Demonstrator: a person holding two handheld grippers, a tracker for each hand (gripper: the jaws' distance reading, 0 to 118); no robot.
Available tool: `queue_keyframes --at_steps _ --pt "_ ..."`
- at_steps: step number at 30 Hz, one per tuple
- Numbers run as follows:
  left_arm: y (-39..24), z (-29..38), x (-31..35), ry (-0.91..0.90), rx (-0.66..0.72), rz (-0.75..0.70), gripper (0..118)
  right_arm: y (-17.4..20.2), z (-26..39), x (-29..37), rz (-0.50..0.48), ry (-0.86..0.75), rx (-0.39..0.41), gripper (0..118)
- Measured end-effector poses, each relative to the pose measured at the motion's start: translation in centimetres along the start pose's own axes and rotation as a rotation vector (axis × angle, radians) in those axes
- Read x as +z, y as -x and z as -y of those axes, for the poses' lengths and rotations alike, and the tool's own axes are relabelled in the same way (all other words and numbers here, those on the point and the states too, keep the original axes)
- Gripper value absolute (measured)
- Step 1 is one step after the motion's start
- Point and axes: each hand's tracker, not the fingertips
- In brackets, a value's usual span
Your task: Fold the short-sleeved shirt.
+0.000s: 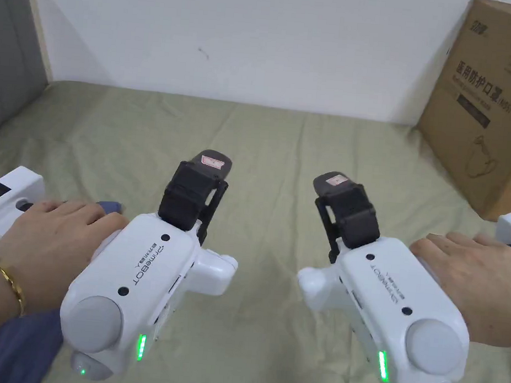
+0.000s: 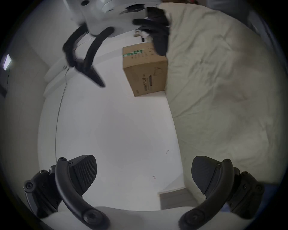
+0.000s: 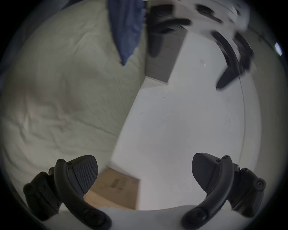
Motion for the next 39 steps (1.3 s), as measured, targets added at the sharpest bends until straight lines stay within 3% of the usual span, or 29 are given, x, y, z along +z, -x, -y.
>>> queue_keyframes --at_steps 1,3,5,6,8,9,11,14,16,23,34,39 --pt "0.4 0.1 -0.2 0.037 0.058 -0.012 118 -1.1 0.1 -0.2 -0.052 0.034 -0.176 118" --pt "1.5 1.2 -0.6 0.101 0.265 -0.043 118 -4.0 0.8 -0.8 -0.166 0.088 -0.630 118" --pt "2.6 2.0 -1.0 0.186 0.570 -0.084 118 -6.0 2.5 -1.1 -0.178 0.134 -1.044 118" --pt "3.3 2.7 -1.2 0.237 0.768 -0.109 118 -6.4 3.4 -1.1 -0.132 0.150 -1.233 118" --pt "3.8 4.0 -1.3 0.330 1.140 -0.156 117 -6.3 4.8 -0.9 -0.042 0.198 -1.541 118" --pt "3.7 4.5 -1.2 0.366 1.290 -0.182 118 -6.0 5.3 -0.8 -0.016 0.222 -1.651 118" --pt "3.0 5.3 -0.9 0.392 1.503 -0.201 118 -5.0 6.0 -0.8 0.033 0.258 -1.789 118" --pt "1.7 5.0 -0.3 0.424 1.616 -0.196 118 -3.1 5.5 0.0 0.136 0.324 -1.882 118" --pt "0.9 4.8 0.2 0.427 1.642 -0.192 118 -1.8 5.6 0.5 0.149 0.331 -1.924 118" --pt "-0.3 3.5 0.8 0.423 1.621 -0.177 118 0.2 4.2 1.4 0.138 0.364 -1.934 118" --pt "0.5 3.0 0.7 0.393 1.609 -0.180 116 0.0 3.5 1.6 0.116 0.340 -1.917 118" --pt "1.0 2.8 1.1 0.377 1.618 -0.160 78 -0.6 3.5 1.9 0.118 0.320 -1.916 98"
